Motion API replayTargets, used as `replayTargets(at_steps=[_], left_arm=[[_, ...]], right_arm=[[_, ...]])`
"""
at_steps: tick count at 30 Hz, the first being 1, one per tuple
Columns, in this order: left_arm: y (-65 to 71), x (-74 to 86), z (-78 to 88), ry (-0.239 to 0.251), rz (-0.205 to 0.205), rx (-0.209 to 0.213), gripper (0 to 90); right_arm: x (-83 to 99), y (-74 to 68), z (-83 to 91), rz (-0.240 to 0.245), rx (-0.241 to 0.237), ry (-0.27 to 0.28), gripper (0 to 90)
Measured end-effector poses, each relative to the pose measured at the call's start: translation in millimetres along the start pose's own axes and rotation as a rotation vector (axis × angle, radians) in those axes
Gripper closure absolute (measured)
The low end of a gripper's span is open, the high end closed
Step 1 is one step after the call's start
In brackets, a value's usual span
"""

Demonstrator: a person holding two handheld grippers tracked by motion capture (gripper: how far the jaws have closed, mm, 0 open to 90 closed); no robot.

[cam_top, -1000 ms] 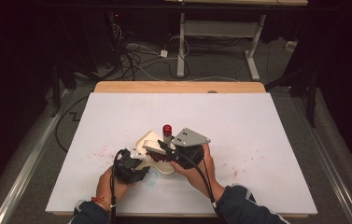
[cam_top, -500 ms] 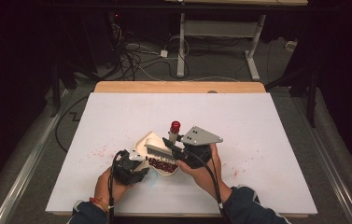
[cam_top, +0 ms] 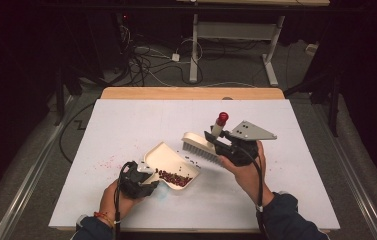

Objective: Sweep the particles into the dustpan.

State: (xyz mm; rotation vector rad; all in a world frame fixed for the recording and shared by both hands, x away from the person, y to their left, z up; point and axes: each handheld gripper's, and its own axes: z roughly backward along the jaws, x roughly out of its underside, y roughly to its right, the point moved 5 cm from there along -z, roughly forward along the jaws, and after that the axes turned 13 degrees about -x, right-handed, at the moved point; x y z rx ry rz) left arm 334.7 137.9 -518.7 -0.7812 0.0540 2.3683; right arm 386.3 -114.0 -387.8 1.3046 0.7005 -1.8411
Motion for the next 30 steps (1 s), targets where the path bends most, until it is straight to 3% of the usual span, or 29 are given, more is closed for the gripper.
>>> replayTargets(at_steps=[5,8,11,15,25,30], left_arm=[[1.1,-0.1,0.6,-0.007,-0.001,0.018,63.3],[4.3,-1.3,1.0,-0.006,-0.008,0.024,63.3],[5.3,-1.9,0.8,-0.002,-0.005,0.025,63.3],[5.0,-1.1,-0.4,-0.004,-0.005,0.027,63.2],[3.9,-0.8,-1.6,-0.006,-0.006,0.032,63.3],[3.0,-0.6,-1.1,-0.004,-0.006,0.034,63.2]], right_arm=[[14.8,23.5,0.9,0.008,0.100,-0.040,70.5],[22.0,27.9,-6.6,0.011,0.128,-0.064,70.5],[28.2,21.2,-16.1,0.054,0.135,-0.102,70.5],[29.7,2.3,-23.8,0.088,0.093,-0.121,70.3],[25.4,-39.2,-26.8,0.058,-0.063,-0.092,70.4],[22.4,-47.1,-24.6,0.069,-0.093,-0.083,70.5]])
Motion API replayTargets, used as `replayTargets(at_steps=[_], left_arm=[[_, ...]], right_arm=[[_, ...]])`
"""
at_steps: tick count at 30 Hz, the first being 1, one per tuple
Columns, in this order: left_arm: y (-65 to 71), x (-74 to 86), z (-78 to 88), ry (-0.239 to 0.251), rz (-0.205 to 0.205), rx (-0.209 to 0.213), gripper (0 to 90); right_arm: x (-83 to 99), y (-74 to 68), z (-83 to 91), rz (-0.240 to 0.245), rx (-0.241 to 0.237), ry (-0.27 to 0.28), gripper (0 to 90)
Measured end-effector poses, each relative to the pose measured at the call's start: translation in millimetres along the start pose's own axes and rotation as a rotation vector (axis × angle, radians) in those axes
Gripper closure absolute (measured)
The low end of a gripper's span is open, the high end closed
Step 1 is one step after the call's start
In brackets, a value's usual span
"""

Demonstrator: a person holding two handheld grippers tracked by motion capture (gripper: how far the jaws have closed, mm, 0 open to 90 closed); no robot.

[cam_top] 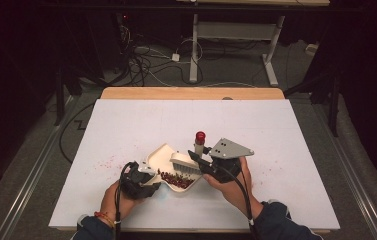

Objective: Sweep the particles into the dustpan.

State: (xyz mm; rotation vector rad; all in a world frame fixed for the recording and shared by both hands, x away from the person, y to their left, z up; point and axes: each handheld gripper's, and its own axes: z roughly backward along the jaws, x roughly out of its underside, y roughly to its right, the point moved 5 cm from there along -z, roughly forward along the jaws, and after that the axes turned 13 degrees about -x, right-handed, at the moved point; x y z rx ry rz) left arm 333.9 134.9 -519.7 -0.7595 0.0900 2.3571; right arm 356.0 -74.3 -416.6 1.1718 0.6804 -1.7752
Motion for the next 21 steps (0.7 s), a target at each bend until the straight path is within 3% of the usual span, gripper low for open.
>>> replayTargets(at_steps=[9,16,21], left_arm=[[-2.2,0.3,0.2,-0.002,-0.004,0.005,63.2],[-7.8,1.1,0.6,-0.014,0.000,0.019,63.2],[-14.0,3.4,1.2,-0.018,0.013,0.026,63.2]], right_arm=[[-5.8,14.2,12.4,0.011,0.047,0.035,70.4],[-5.5,42.9,16.3,-0.007,0.120,0.050,70.5],[-6.5,61.4,5.0,-0.010,0.172,0.055,70.5]])
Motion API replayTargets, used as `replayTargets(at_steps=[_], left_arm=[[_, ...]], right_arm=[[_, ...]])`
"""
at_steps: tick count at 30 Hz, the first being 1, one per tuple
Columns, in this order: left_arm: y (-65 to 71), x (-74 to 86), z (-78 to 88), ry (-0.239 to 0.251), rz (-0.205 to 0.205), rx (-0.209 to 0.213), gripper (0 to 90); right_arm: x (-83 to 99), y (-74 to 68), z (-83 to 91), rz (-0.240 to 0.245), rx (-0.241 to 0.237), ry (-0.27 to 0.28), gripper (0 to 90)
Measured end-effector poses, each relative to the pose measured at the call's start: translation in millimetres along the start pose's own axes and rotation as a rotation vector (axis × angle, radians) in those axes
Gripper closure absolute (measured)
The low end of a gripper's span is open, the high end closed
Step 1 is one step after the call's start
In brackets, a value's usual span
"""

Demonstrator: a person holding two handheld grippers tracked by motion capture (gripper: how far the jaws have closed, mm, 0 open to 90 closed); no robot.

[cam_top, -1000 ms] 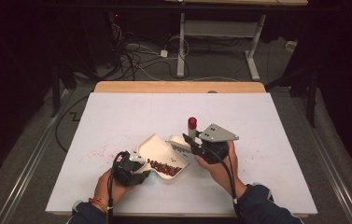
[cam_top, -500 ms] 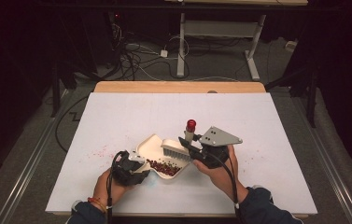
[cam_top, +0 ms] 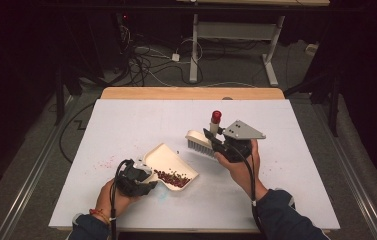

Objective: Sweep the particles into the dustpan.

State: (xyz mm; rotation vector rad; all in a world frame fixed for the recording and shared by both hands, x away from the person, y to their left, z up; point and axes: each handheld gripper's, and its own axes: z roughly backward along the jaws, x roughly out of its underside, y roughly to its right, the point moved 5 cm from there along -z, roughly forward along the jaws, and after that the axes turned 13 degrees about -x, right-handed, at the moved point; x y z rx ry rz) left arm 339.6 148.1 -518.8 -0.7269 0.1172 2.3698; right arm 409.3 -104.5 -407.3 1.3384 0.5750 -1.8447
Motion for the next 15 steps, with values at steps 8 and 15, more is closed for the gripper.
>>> replayTargets(at_steps=[8,15], left_arm=[[-11.1,-1.1,-2.0,-0.011,0.019,-0.009,63.1],[-17.8,-0.8,-4.6,-0.012,0.036,-0.021,63.1]], right_arm=[[-1.4,-5.5,-47.3,0.032,-0.004,-0.052,70.5],[0.3,-41.7,-45.9,0.069,-0.132,-0.085,70.4]])
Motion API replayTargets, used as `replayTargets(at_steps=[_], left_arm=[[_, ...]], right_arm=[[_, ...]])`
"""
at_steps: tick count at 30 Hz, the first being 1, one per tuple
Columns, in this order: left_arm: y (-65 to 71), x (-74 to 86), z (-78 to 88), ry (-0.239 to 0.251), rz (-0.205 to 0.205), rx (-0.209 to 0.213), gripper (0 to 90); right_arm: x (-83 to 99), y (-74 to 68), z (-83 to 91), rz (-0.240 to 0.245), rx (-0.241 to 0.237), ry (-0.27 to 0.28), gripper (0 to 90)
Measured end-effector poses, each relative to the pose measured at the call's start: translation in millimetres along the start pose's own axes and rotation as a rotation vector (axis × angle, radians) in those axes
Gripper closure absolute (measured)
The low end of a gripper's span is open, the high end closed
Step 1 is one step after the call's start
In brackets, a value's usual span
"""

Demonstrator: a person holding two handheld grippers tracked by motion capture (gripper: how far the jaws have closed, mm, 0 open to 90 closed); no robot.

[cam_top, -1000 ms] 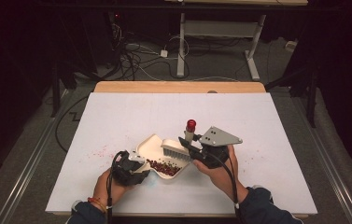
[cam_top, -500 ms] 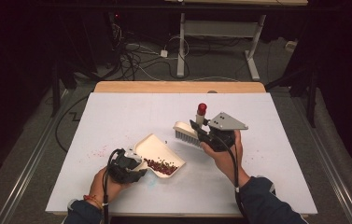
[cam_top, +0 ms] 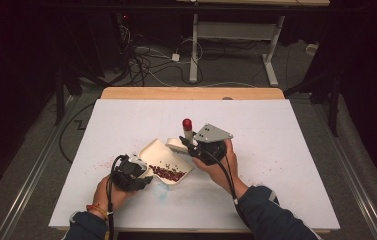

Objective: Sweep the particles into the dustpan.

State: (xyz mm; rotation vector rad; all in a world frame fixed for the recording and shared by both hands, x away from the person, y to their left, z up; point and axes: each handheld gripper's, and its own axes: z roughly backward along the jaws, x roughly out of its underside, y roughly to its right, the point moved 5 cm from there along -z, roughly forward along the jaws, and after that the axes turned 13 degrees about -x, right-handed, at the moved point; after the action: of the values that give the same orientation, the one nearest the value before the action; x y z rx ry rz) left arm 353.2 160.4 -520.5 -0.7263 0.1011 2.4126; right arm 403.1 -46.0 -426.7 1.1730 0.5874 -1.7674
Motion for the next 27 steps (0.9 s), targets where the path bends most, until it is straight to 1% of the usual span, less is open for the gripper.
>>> replayTargets(at_steps=[1,2,3,4,5,7,10,11,12,13,14,15,16,21,22,23,24,25,26,27], left_arm=[[0.2,0.0,0.1,0.000,-0.001,-0.002,63.1],[0.3,-0.2,0.1,-0.003,-0.005,-0.006,63.1],[0.3,-0.2,0.1,-0.003,-0.005,-0.006,63.1],[0.4,-0.3,0.0,-0.004,-0.003,-0.007,63.0],[0.5,-0.3,0.0,-0.006,-0.002,-0.007,63.0],[0.5,-0.2,-0.2,-0.009,-0.004,-0.008,63.1],[0.6,-0.3,-0.2,-0.008,-0.005,-0.009,63.1],[0.3,-0.3,-0.3,-0.010,-0.007,-0.008,63.1],[-0.3,-0.3,-0.5,-0.008,-0.003,-0.005,63.1],[-0.3,-0.3,-0.5,-0.008,-0.003,-0.005,63.1],[-1.0,-0.5,-0.5,-0.007,-0.004,-0.007,63.1],[-1.8,-0.7,-0.5,-0.005,0.005,-0.013,63.1],[-2.8,-0.9,-0.5,-0.005,0.012,-0.016,63.2],[-4.1,-0.5,-0.5,-0.004,0.018,-0.018,63.2],[-3.9,-0.4,-0.6,-0.003,0.017,-0.019,63.2],[-3.9,-0.3,-0.5,-0.001,0.018,-0.021,63.0],[-4.2,-0.2,-0.3,0.001,0.022,-0.023,63.0],[-4.4,0.0,-0.4,0.004,0.028,-0.022,62.9],[-5.3,0.4,-0.2,0.002,0.029,-0.025,63.0],[-6.5,1.0,0.0,0.003,0.034,-0.025,63.0]], right_arm=[[0.0,0.0,0.0,0.000,0.000,0.000,70.4],[-0.3,-7.0,4.6,-0.018,-0.043,0.011,70.4],[-0.3,-7.0,4.6,-0.018,-0.043,0.011,70.4],[-1.6,-12.8,10.2,-0.023,-0.088,0.023,70.5],[-2.2,-13.8,13.4,-0.025,-0.103,0.029,70.5],[-3.1,-12.4,20.6,-0.040,-0.118,0.047,70.5],[-4.4,-6.1,32.9,-0.047,-0.102,0.069,70.5],[-4.4,-6.1,32.9,-0.047,-0.102,0.069,70.5],[-4.8,-1.3,39.5,-0.048,-0.079,0.080,70.5],[-4.8,-1.3,39.5,-0.048,-0.079,0.080,70.5],[-4.9,2.7,42.7,-0.034,-0.042,0.087,70.5],[-4.5,4.2,42.6,-0.021,-0.023,0.083,70.5],[-3.6,4.7,41.8,-0.019,-0.010,0.080,70.5],[2.3,1.3,33.2,-0.013,-0.008,0.055,70.5],[4.4,-2.9,27.6,-0.001,-0.014,0.041,70.5],[5.1,-4.7,25.2,-0.002,-0.028,0.036,70.5],[5.1,-4.7,25.2,-0.002,-0.028,0.036,70.5],[4.7,-7.7,22.8,-0.015,-0.069,0.041,70.5],[3.5,-7.3,23.7,-0.012,-0.079,0.044,70.5],[1.6,-5.0,25.6,-0.022,-0.077,0.059,70.5]])
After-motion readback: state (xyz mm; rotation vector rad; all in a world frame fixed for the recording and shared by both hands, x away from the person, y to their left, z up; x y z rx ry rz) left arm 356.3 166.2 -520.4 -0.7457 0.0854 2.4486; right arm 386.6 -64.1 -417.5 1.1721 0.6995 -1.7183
